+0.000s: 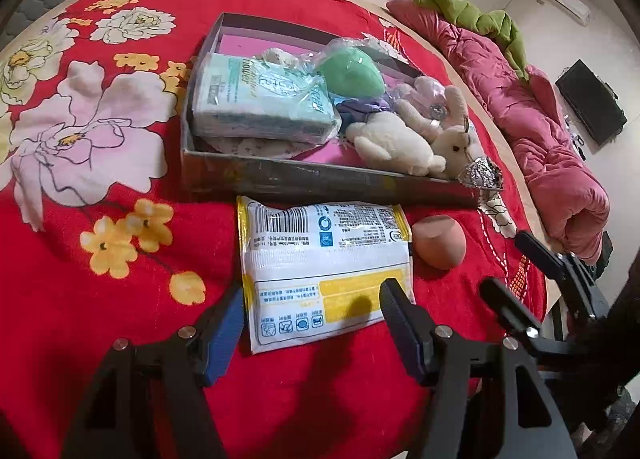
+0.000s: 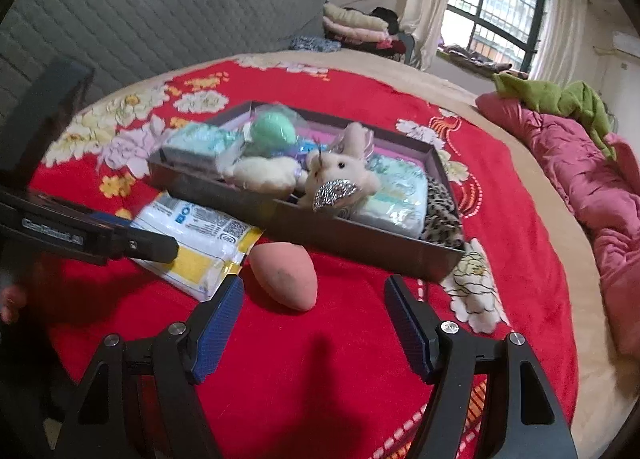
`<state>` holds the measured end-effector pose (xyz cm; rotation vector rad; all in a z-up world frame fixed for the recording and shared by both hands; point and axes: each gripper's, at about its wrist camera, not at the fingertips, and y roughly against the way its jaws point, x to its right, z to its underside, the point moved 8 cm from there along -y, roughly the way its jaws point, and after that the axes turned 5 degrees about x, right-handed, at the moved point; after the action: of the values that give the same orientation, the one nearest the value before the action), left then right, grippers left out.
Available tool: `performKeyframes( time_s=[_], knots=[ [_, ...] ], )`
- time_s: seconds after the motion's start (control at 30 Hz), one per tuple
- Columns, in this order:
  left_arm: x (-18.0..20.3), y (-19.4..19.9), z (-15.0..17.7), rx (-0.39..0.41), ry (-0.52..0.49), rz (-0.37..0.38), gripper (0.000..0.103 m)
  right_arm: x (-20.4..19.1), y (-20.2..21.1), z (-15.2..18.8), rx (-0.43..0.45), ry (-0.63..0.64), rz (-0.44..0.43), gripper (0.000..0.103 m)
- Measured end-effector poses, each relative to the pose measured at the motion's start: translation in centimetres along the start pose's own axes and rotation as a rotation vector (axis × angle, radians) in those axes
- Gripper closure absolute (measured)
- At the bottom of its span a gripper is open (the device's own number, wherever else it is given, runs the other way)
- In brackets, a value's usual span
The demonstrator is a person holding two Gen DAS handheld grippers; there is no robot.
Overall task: Organize soft objects
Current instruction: 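Reach the right tool to the pink makeup sponge while the left reaches the white-yellow packet, then grasp the pink makeup sponge with the right tool while the left grasps the packet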
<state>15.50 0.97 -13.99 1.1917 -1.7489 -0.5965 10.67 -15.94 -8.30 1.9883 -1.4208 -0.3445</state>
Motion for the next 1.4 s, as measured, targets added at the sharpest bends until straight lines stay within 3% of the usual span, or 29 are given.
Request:
performKeyframes(
  time_s=[0.43,0.77,0.93,1.13,1.4],
  knots=[
    [0.3,-1.5,-0.9,-0.011,-0.003,0.015,0.037,-0.5,-4.7,0.5,-0.013,0.036,-0.031,0.029],
    [0.3,-2.3,-1.4,-0.011,0.02,0.017,0.039,-1.6,-5.1,0.5,0.012,0.035,-0.103,0.058],
    [0.1,-2.1,-1.7,0.006,0.055,0.035,0.06,-1.7,-5.3,0.5,0.017,0.019,-0.112,0.061],
    [-0.1,-1.4,-2.0,0.024,0.098,0.08,0.073,-1.2,-5.1,0.1,0.024,-0.009,-0.121,0.062],
    [1.7,0.6,-2.9,0.083,0.05,0.129,0.089,-0.1,-4.4,0.3,0.026,-0.037,-0.112,0.062]
  ],
)
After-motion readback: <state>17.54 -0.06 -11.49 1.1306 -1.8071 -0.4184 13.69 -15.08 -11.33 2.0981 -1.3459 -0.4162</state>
